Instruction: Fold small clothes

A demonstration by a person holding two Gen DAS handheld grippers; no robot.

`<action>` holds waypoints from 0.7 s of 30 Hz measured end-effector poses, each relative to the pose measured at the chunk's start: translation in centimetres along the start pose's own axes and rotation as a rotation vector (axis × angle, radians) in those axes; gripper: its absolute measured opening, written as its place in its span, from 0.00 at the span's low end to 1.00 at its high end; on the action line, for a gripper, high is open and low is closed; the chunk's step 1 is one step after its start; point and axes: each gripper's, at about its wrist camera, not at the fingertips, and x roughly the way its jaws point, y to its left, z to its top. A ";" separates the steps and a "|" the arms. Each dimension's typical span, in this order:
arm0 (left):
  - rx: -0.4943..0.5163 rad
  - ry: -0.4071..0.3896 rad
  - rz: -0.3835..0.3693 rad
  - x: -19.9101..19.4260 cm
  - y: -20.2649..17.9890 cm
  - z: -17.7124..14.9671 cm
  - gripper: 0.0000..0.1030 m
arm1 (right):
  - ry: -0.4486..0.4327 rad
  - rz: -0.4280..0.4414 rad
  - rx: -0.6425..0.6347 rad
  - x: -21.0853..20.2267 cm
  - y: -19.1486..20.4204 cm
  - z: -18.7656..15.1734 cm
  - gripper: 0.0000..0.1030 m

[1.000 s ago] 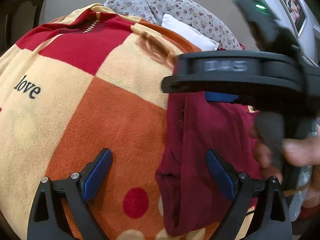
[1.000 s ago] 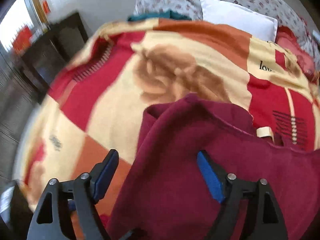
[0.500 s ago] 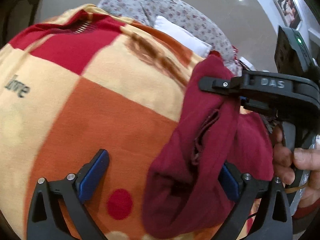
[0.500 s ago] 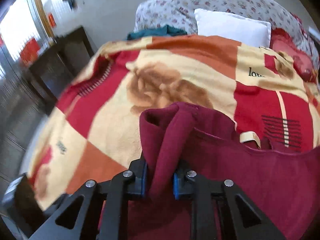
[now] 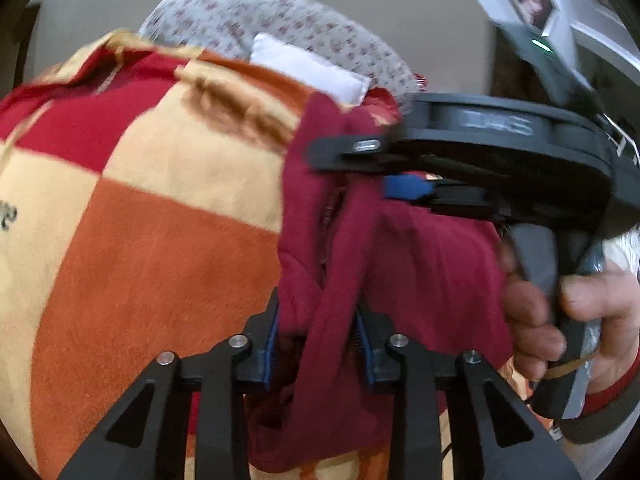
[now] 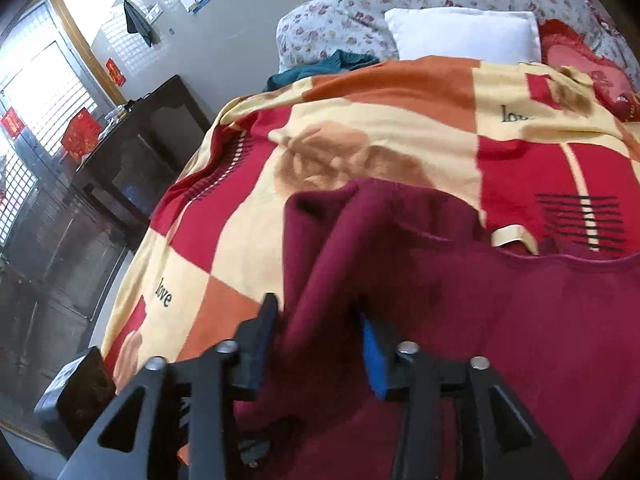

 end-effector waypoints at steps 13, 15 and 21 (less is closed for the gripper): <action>0.104 -0.052 -0.081 -1.8 -3.9 -0.5 0.26 | -0.014 -0.119 -0.068 0.8 0.7 -1.2 0.24; 0.128 -0.057 -0.105 -2.6 -5.6 -0.3 0.26 | -0.063 -0.095 -0.070 -1.6 0.5 -1.4 0.23; 0.258 -0.041 -0.120 -3.1 -14.3 0.8 0.26 | -0.171 -0.080 -0.088 -10.2 -1.8 -1.7 0.20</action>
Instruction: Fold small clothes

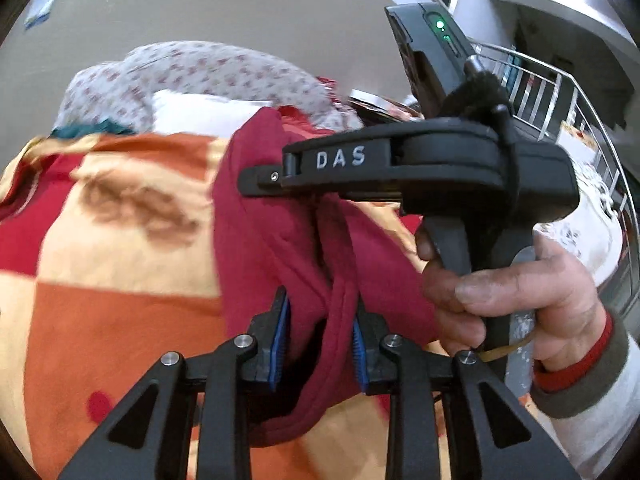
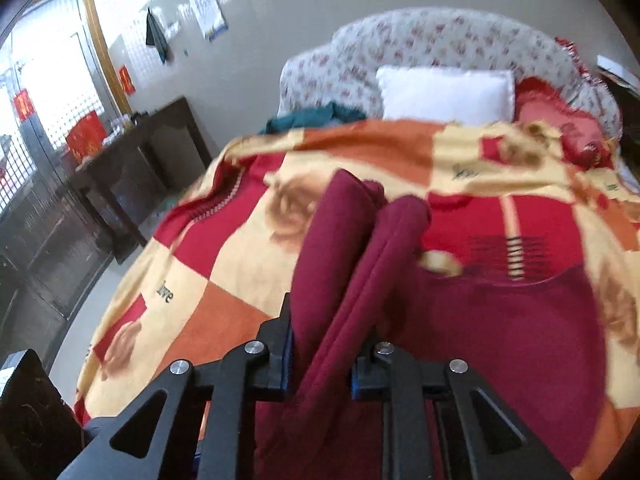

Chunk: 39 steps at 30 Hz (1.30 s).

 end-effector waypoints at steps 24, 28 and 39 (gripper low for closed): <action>0.075 0.203 -0.119 9.7 -8.9 -0.8 0.63 | 0.002 -0.231 0.111 -3.4 -19.3 -5.0 0.23; 0.118 0.138 -0.018 5.7 -6.7 -1.1 0.71 | -0.020 -0.182 0.191 -6.2 -19.8 -5.5 0.33; 0.125 0.182 0.168 8.6 -3.2 -3.3 0.71 | -0.051 -0.093 0.064 -11.4 -10.5 -9.1 0.34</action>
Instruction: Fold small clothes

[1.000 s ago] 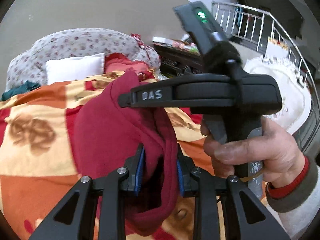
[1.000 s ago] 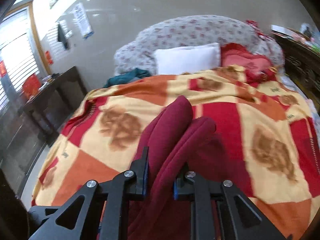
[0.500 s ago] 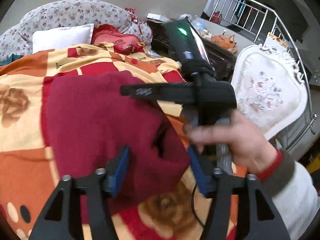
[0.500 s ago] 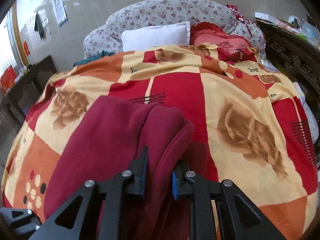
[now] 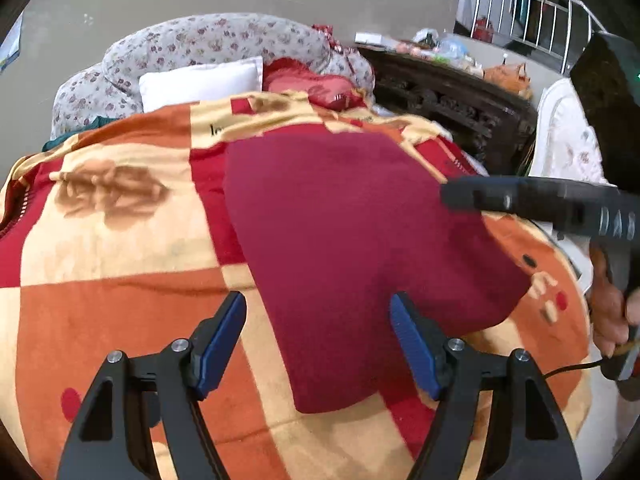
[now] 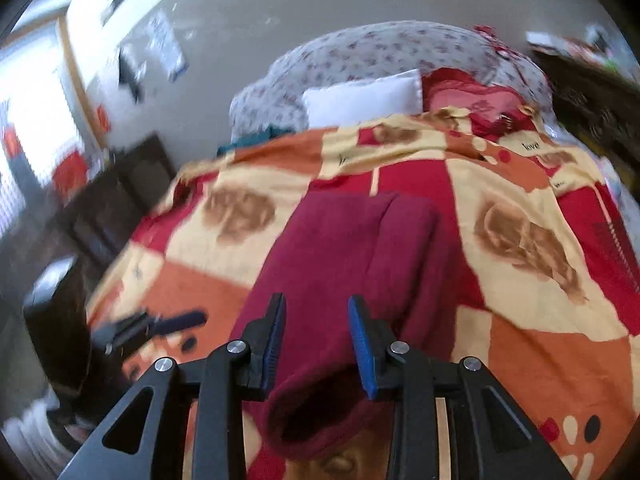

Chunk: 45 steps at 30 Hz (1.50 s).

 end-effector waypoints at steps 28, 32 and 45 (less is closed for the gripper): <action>-0.060 -0.049 0.158 0.4 -0.1 1.3 0.77 | 0.053 -0.188 -0.073 1.2 0.4 -3.8 0.32; -0.089 -0.018 0.136 1.8 0.5 1.3 0.77 | 0.091 -0.219 -0.028 2.6 -1.5 -4.8 0.34; -0.338 0.023 -0.076 4.6 6.0 2.2 0.93 | -0.033 0.013 0.375 2.0 -10.1 -3.9 0.90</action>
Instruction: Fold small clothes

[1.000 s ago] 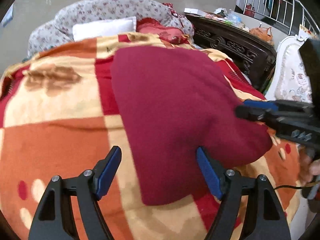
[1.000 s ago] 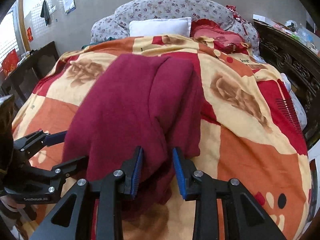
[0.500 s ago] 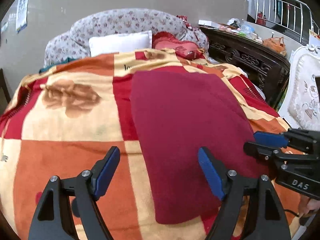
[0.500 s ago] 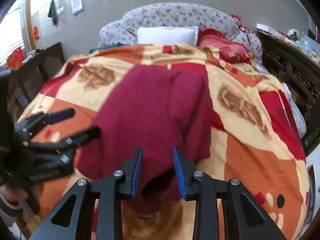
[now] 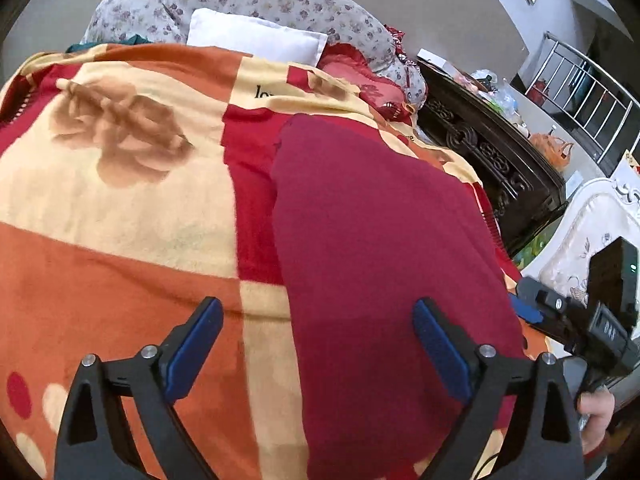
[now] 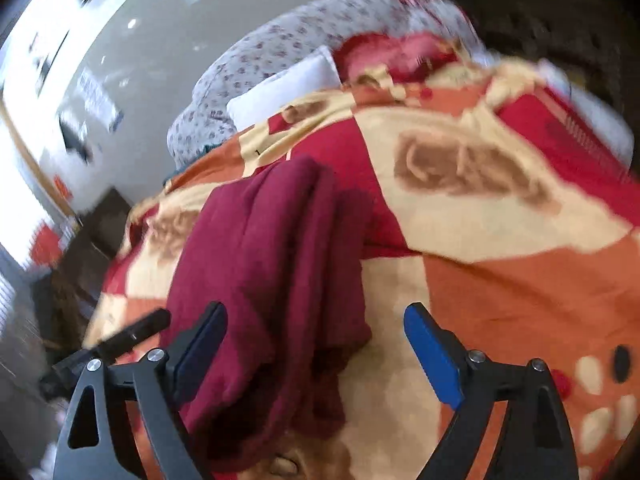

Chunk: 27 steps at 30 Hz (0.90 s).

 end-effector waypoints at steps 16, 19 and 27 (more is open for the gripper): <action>-0.005 0.035 -0.097 3.0 -0.4 0.7 0.99 | 0.053 0.174 0.087 5.6 -0.3 1.5 0.92; -0.028 0.050 -0.101 3.6 -0.3 0.6 1.00 | 0.046 0.151 0.061 6.2 0.2 1.5 0.92; -0.009 0.066 -0.159 2.8 -0.8 0.4 0.60 | 0.005 0.121 0.022 5.1 0.6 0.9 0.58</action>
